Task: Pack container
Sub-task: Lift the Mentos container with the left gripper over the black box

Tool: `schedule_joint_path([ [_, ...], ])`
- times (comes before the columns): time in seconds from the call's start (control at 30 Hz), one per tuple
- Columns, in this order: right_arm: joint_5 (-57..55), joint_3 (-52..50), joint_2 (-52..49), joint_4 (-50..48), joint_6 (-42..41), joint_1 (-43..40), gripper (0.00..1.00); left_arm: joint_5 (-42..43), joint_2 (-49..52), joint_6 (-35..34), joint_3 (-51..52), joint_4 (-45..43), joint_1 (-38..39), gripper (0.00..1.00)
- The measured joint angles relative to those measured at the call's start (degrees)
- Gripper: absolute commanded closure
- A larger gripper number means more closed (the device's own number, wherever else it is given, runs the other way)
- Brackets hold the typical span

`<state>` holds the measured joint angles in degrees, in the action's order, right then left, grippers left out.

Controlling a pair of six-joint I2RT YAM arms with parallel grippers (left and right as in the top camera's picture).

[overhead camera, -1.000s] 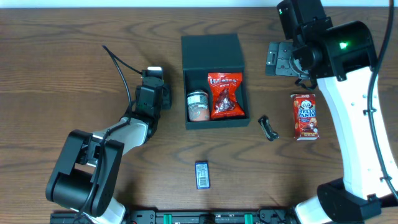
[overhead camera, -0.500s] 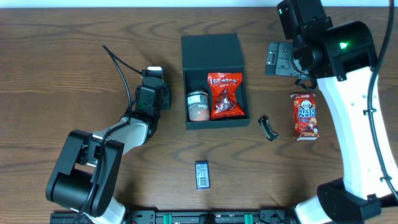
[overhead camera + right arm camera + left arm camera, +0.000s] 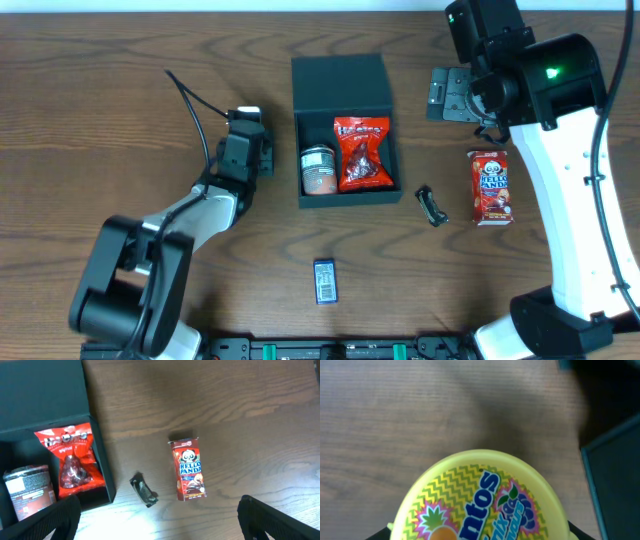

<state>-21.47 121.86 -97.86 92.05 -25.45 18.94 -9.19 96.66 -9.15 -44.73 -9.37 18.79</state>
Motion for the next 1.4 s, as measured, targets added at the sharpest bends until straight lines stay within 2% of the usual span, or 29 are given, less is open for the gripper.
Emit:
schedule_joint_path([
  [0.17, 0.0, 0.0, 0.0, 0.0, 0.0, 0.0, 0.01, 0.0, -5.7, 0.0, -14.2, 24.1, 0.6, 0.94],
  [0.37, 0.0, 0.0, 0.0, 0.0, 0.0, 0.0, 0.01, 0.2, -7.3, 2.0, -35.2, 44.1, 2.4, 0.94],
  [0.63, 0.0, 0.0, 0.0, 1.2, 0.0, 0.0, 0.01, 0.5, -5.4, 11.3, -55.9, 59.6, 8.9, 0.94],
  [0.73, 0.0, -0.1, 0.0, 1.8, -0.5, -0.1, 0.01, 0.7, -0.9, 15.3, -63.7, 65.7, 9.8, 0.94],
  [0.87, -0.3, -0.1, 0.0, 2.8, -2.2, -1.9, 0.01, -0.2, 10.3, 21.8, -72.9, 75.1, 10.6, 0.94],
  [1.0, -1.6, -0.1, 0.0, 3.6, -5.2, -5.0, 0.01, -1.3, 20.5, 27.4, -77.0, 78.3, 11.4, 0.94],
  [1.13, -2.3, -0.1, 0.0, 3.9, -7.8, -9.2, 0.01, -3.5, 27.8, 32.2, -78.2, 77.9, 12.2, 0.94],
  [1.4, -2.3, -0.1, 0.0, 4.0, -9.7, -14.3, 0.01, -7.7, 31.7, 39.3, -78.6, 77.1, 16.5, 0.94],
])
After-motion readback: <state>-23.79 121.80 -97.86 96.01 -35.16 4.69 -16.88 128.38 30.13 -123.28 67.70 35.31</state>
